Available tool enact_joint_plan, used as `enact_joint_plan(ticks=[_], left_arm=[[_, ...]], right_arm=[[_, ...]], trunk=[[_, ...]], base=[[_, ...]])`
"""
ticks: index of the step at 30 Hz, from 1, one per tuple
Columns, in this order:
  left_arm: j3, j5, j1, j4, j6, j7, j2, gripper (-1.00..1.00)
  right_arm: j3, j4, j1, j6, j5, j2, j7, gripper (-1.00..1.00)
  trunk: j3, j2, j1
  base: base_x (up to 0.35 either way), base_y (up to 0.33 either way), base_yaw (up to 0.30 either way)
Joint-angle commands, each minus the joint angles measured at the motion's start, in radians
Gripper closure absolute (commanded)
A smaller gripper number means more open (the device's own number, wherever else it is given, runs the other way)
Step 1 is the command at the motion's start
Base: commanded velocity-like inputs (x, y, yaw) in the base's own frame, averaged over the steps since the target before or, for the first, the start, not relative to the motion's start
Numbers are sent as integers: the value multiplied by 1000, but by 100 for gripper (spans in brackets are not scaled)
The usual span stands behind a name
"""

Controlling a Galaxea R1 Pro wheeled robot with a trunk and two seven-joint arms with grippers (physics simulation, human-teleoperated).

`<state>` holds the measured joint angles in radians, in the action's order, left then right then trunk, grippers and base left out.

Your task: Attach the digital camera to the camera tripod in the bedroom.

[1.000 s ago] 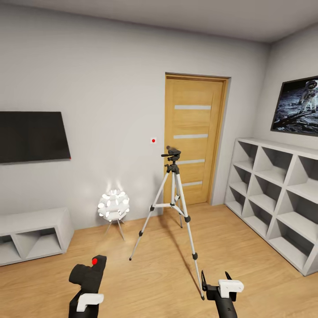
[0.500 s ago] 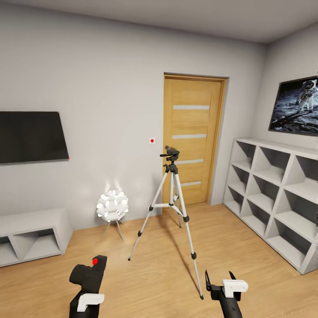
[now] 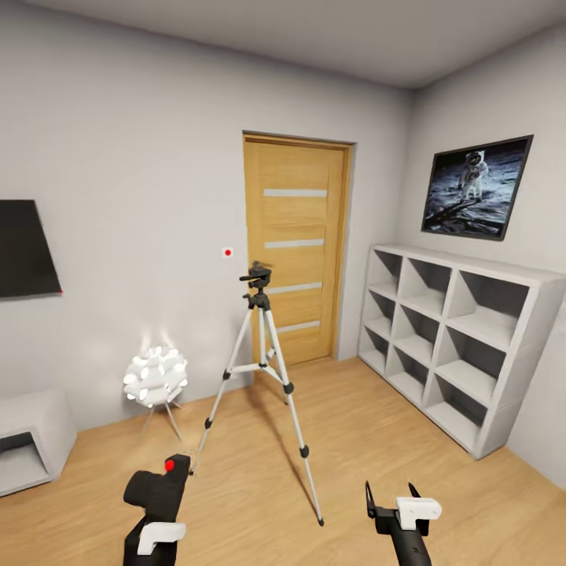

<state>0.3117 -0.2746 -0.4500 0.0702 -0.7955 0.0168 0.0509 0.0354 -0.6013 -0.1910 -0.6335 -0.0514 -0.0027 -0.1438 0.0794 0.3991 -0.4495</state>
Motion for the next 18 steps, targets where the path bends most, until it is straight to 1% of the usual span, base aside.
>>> enact_joint_plan(ticks=[1, 5, 10, 13, 18], left_arm=[[9, -5, -1, 3, -5, 2, 0, 100], [9, -5, -1, 3, -5, 2, 0, 100], [9, -5, -1, 3, -5, 2, 0, 100], [9, -5, -1, 3, -5, 2, 0, 100], [9, -5, -1, 3, -5, 2, 0, 100]], right_arm=[[4, 1, -1, -2, -5, 0, -10, -100], [4, 1, -1, -2, -5, 0, -10, -100], [4, 1, -1, -2, -5, 0, -10, -100], [4, 1, -1, -2, -5, 0, -10, -100], [4, 1, -1, -2, -5, 0, -10, -100]], trunk=[[0, 1, 0], [2, 1, 0], [5, 1, 0], [5, 1, 0], [5, 1, 0]], base=[[0, -298, -290], [54, -301, -286], [150, -283, -231], [208, -251, -98], [241, -230, -28]])
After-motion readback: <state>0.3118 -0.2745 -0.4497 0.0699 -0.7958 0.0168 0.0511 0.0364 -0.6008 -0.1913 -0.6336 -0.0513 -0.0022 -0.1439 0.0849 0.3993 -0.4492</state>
